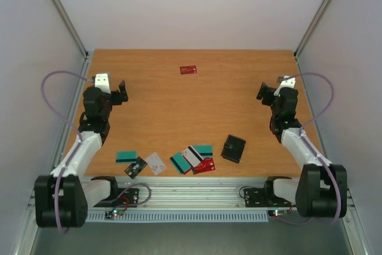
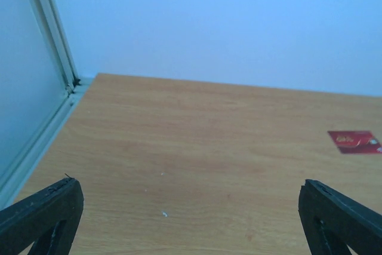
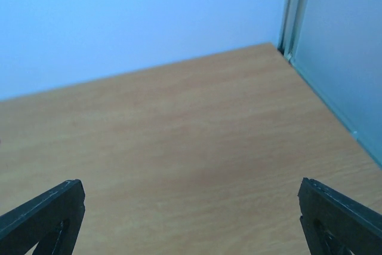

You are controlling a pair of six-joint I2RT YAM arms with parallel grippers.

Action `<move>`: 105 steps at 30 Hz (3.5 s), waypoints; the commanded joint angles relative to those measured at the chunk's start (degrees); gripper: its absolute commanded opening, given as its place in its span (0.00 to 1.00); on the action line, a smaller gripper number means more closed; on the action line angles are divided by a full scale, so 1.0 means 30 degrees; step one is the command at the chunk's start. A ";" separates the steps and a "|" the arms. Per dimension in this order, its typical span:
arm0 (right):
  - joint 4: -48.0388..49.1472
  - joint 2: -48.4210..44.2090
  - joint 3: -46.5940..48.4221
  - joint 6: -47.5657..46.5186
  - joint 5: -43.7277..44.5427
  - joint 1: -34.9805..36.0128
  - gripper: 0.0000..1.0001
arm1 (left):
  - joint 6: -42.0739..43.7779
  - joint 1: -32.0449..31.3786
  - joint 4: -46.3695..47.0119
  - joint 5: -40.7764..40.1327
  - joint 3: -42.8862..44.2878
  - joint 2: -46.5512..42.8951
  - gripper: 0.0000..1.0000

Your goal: Put the credit cards into the card holder

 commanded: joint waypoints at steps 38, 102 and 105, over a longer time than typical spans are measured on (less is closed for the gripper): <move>-2.6638 -0.3040 0.1729 1.0321 -1.1443 0.0581 0.74 | -1.0317 -0.6278 -2.6163 0.3507 0.8457 -0.1620 0.94; -2.6097 -0.0872 0.7523 0.6469 -1.6179 0.4296 0.01 | -1.1951 -1.1149 -1.3310 1.3626 0.7676 0.0628 0.79; -2.6033 -0.1338 0.8358 0.6464 -1.7748 0.4325 0.01 | -1.2451 -1.1149 -1.1893 1.4526 0.7635 0.0752 0.80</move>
